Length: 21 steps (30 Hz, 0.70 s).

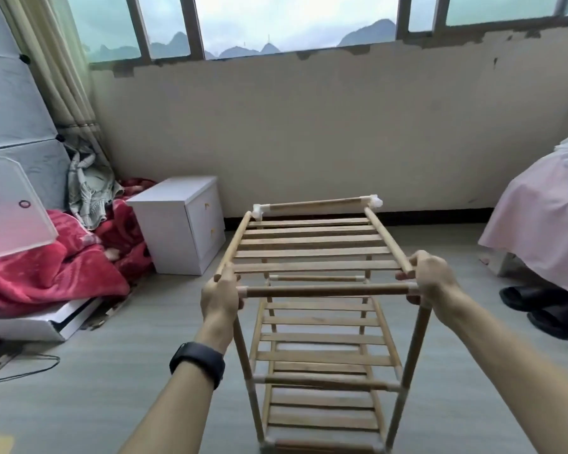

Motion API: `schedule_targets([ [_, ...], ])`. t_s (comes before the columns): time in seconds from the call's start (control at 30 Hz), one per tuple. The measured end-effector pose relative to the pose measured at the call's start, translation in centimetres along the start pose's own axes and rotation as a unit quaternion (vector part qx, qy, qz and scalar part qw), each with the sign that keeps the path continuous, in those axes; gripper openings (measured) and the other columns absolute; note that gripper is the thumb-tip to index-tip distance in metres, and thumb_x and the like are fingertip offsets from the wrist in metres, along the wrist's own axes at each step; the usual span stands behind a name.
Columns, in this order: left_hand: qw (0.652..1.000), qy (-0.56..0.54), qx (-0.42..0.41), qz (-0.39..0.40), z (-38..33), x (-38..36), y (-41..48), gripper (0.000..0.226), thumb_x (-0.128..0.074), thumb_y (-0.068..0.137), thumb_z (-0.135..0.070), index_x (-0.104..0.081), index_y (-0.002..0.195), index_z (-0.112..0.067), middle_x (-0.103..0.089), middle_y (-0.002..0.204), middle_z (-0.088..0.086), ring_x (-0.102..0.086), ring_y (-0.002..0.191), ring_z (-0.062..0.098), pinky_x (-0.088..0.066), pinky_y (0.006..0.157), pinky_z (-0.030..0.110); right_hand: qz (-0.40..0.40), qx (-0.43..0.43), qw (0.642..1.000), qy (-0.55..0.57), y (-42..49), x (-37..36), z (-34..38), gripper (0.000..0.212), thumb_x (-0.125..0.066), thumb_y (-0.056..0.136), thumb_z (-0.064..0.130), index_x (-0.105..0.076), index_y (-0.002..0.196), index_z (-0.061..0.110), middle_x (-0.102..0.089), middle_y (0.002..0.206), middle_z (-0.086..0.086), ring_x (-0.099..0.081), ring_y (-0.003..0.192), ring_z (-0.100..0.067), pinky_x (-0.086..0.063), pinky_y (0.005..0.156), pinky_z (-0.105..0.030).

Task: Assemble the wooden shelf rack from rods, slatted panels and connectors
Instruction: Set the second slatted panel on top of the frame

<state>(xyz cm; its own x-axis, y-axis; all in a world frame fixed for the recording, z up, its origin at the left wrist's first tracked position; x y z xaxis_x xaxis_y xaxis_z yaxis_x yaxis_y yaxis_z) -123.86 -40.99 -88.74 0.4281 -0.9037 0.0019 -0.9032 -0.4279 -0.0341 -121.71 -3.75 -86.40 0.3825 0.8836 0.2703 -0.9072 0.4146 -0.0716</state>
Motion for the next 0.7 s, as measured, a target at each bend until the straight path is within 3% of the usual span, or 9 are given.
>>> schedule_targets([
  [0.1,0.999,0.035,-0.009,-0.019,-0.4,-0.4,-0.2,0.038,-0.035,0.106,-0.038,-0.064,0.090,-0.021,-0.059,0.070,0.002,-0.053,0.063,0.018,-0.042,0.055,0.030,0.013,0.006,1.000,-0.021,-0.2,0.3,-0.2,0.024,-0.048,0.104,0.019,-0.069,0.098,0.010,-0.066,0.096,-0.008,-0.062,0.079,-0.021,-0.046,0.058,-0.029],
  [0.2,0.996,0.090,-0.006,0.008,-0.4,-0.5,0.6,0.033,-0.037,0.102,-0.028,-0.064,0.089,-0.014,-0.059,0.078,0.010,-0.054,0.064,0.021,-0.044,0.054,0.031,0.057,0.011,0.998,0.004,-0.5,0.0,-0.6,0.027,-0.046,0.105,0.027,-0.069,0.104,0.014,-0.074,0.099,-0.006,-0.070,0.090,-0.026,-0.051,0.066,-0.033],
  [0.33,0.994,0.079,0.026,0.064,-0.6,-0.7,1.2,0.028,-0.043,0.101,-0.028,-0.064,0.092,-0.011,-0.056,0.077,0.007,-0.054,0.062,0.020,-0.048,0.052,0.031,0.008,0.052,0.997,-0.048,-0.4,0.0,-0.5,0.018,-0.056,0.101,0.026,-0.069,0.095,0.014,-0.073,0.090,-0.009,-0.065,0.072,-0.022,-0.050,0.054,-0.030],
  [0.43,0.991,0.119,-0.008,0.061,-0.6,-0.7,1.0,0.031,-0.041,0.103,-0.030,-0.064,0.091,-0.013,-0.060,0.074,0.006,-0.059,0.051,0.016,-0.048,0.045,0.025,-0.008,0.074,0.995,-0.064,-0.3,0.1,-0.7,0.018,-0.055,0.100,0.020,-0.070,0.091,0.016,-0.071,0.085,-0.008,-0.064,0.071,-0.022,-0.049,0.052,-0.030],
  [0.5,0.952,0.283,-0.118,0.021,-1.9,0.0,1.3,0.036,-0.039,0.103,-0.041,-0.065,0.085,-0.023,-0.067,0.073,0.001,-0.065,0.053,0.013,-0.046,0.047,0.024,-0.012,0.082,0.994,-0.075,-0.2,0.2,-0.8,0.017,-0.054,0.099,0.019,-0.070,0.092,0.017,-0.070,0.083,-0.007,-0.065,0.072,-0.022,-0.048,0.052,-0.030],
  [0.57,0.885,0.425,-0.189,-0.037,-3.4,1.1,1.6,0.036,-0.039,0.098,-0.050,-0.064,0.084,-0.029,-0.068,0.079,-0.004,-0.065,0.072,0.018,-0.042,0.059,0.029,-0.022,0.085,0.993,-0.076,-0.1,0.1,-0.9,0.017,-0.054,0.099,0.018,-0.069,0.092,0.017,-0.070,0.082,-0.007,-0.065,0.071,-0.021,-0.047,0.052,-0.030],
  [0.63,0.917,0.396,-0.057,0.004,-2.6,2.5,3.3,0.034,-0.046,0.094,-0.053,-0.064,0.099,-0.024,-0.069,0.099,0.003,-0.062,0.091,0.022,-0.045,0.067,0.035,-0.032,0.084,0.993,-0.076,-0.1,0.0,-0.9,0.017,-0.053,0.098,0.017,-0.069,0.092,0.017,-0.070,0.082,-0.007,-0.064,0.072,-0.021,-0.046,0.054,-0.030],
  [0.67,0.940,0.327,0.072,0.063,-1.3,2.7,3.5,0.039,-0.051,0.091,-0.051,-0.063,0.108,-0.018,-0.069,0.107,0.009,-0.064,0.097,0.026,-0.050,0.069,0.038,-0.035,0.081,0.993,-0.077,-0.1,0.0,-0.9,0.018,-0.052,0.098,0.016,-0.069,0.092,0.017,-0.069,0.082,-0.007,-0.064,0.073,-0.021,-0.045,0.054,-0.030],
  [0.7,0.936,0.262,0.199,0.129,0.0,2.7,2.9,0.046,-0.056,0.087,-0.048,-0.063,0.113,-0.011,-0.070,0.110,0.015,-0.069,0.099,0.030,-0.055,0.070,0.041,-0.035,0.077,0.993,-0.078,-0.2,0.0,-0.9,0.018,-0.051,0.098,0.015,-0.068,0.093,0.017,-0.069,0.083,-0.007,-0.064,0.075,-0.021,-0.045,0.055,-0.030],
])
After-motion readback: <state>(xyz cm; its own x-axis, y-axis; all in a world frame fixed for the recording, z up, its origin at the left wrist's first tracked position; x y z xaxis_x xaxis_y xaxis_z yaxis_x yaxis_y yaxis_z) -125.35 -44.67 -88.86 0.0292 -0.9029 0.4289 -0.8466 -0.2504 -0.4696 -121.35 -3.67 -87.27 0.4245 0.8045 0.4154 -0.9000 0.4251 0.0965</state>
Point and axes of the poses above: each hand's wrist, its own y-axis towards the middle knuckle, its own x-axis out of the back of the hand, z = x × y, the point moved 6 cm from there along y, towards the middle knuckle
